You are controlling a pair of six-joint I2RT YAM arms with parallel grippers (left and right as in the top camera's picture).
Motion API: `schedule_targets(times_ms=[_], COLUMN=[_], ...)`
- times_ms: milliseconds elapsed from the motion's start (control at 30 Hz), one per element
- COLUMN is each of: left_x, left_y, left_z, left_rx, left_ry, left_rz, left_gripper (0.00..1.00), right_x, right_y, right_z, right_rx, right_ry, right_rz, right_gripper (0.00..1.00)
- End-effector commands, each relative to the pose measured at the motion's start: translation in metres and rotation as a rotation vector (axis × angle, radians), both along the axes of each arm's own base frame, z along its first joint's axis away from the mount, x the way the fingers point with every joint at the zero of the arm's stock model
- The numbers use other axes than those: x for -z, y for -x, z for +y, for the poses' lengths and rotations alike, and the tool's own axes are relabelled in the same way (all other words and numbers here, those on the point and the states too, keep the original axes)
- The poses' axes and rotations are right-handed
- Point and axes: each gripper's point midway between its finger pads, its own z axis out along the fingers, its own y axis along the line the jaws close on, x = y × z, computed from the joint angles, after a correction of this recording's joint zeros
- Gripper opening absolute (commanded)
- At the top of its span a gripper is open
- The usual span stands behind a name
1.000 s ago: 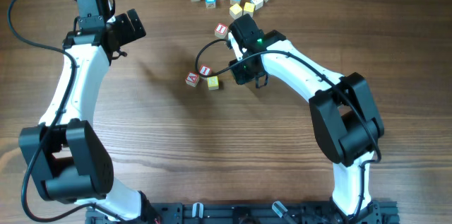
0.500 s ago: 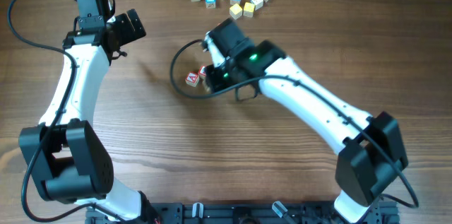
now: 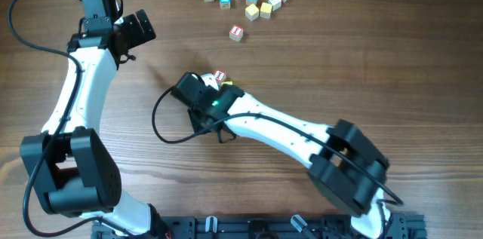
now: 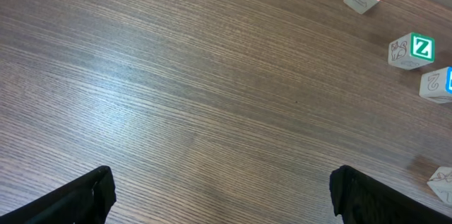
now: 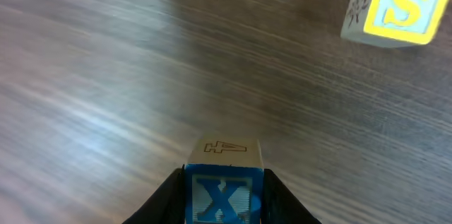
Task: Form a circle
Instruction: 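Carry the blue 'X' block with the right gripper toward the red blocks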
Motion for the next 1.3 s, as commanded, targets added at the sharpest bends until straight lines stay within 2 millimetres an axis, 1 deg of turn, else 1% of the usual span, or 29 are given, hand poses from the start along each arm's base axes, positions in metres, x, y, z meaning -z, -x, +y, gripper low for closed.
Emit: schedule_targets(times_ms=[0,100,200,433,667,767,833,867,933,1000,1033,1100,1133,1167,1267], left_x=[-0.006,-0.006,-0.006,-0.006,-0.006,-0.006,-0.006,-0.006,-0.006,-0.006,-0.006,-0.006,-0.006,-0.006,-0.006], left_y=[-0.001,-0.001,-0.001,-0.001,-0.001,-0.001,-0.001,-0.001,-0.001,-0.001,-0.001,-0.001,-0.001,-0.001,-0.001], left_z=[0.0,0.0,0.0,0.0,0.0,0.0,0.0,0.0,0.0,0.0,0.0,0.0,0.0,0.0,0.0], left_rx=[-0.007,-0.007,-0.007,-0.007,-0.007,-0.007,-0.007,-0.007,-0.007,-0.007,-0.007,-0.007,-0.007,-0.007,-0.007], left_ry=[0.005,0.005,0.004,0.005,0.005,0.004,0.005,0.005,0.005,0.005,0.005,0.005,0.004,0.005,0.005], left_rz=[-0.015,-0.015,-0.015,-0.015,-0.015,-0.015,-0.015,-0.015,-0.015,-0.015,-0.015,-0.015,-0.015,-0.015,-0.015], left_gripper=[1.0,1.0,1.0,1.0,1.0,1.0,1.0,1.0,1.0,1.0,1.0,1.0,1.0,1.0,1.0], right_x=[0.024,0.024,0.025,0.027,0.038,0.042,0.042,0.042,0.042,0.043,0.043,0.045,0.046,0.046,0.046], right_y=[-0.008,-0.019,-0.023,-0.025,-0.033,-0.034,-0.035,-0.036,-0.035,-0.033,-0.03,-0.018,-0.017,-0.016,-0.018], right_z=[-0.007,-0.014,-0.018,-0.021,-0.029,-0.03,-0.029,-0.029,-0.029,-0.029,-0.026,-0.022,-0.024,-0.024,-0.022], right_rx=[0.049,0.099,0.136,0.151,0.191,0.195,0.195,0.196,0.196,0.192,0.186,0.167,0.167,0.167,0.167], right_ry=[0.048,0.063,0.061,0.063,0.075,0.076,0.071,0.069,0.071,0.068,0.058,0.034,0.042,0.043,0.036], right_rz=[-0.01,-0.044,-0.039,-0.035,-0.024,-0.018,-0.023,-0.025,-0.022,-0.011,0.007,0.075,0.082,0.082,0.077], right_gripper=[0.29,0.3,0.3,0.3,0.31,0.39,0.41,0.43,0.52,0.59,0.6,0.72,0.91,1.0,1.0])
